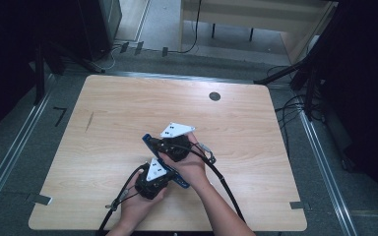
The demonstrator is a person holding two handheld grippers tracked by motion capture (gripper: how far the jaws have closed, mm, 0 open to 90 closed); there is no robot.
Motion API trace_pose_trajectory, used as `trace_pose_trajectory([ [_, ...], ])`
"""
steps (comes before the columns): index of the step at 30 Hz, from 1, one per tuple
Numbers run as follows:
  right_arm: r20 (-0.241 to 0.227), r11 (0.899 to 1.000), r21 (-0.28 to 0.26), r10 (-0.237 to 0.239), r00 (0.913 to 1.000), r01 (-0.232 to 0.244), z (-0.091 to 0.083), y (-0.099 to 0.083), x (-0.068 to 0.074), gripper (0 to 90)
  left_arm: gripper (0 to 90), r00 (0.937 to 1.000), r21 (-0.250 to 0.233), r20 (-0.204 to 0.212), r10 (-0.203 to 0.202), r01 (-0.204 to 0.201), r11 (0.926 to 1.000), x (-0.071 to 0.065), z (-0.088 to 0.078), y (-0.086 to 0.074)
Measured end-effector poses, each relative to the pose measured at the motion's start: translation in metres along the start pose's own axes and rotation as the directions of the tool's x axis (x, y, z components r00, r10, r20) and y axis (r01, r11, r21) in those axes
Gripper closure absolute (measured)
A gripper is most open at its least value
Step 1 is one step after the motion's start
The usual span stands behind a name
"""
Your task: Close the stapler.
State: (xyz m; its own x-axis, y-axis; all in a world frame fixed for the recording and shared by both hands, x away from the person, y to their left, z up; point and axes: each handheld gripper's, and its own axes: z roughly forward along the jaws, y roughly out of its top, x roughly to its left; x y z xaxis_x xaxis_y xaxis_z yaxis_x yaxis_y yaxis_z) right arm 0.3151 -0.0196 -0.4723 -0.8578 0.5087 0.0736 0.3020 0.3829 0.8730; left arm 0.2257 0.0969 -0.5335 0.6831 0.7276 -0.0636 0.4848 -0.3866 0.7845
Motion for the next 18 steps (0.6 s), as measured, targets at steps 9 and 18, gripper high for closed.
trace_pose_trajectory([
  [9, 0.002, 0.997, 0.077, -0.003, 1.0000, 0.003, 0.015, -0.008, -0.001, 90.0, 90.0, 1.0000, -0.001, 0.001, -0.003, 0.003, 1.0000, 0.000, 0.000, 0.000],
  [18, -0.007, 0.992, 0.124, 0.011, 0.9999, -0.010, 0.024, -0.014, -0.004, 90.0, 90.0, 1.0000, 0.001, 0.002, -0.003, 0.003, 1.0000, 0.000, 0.000, 0.000],
])
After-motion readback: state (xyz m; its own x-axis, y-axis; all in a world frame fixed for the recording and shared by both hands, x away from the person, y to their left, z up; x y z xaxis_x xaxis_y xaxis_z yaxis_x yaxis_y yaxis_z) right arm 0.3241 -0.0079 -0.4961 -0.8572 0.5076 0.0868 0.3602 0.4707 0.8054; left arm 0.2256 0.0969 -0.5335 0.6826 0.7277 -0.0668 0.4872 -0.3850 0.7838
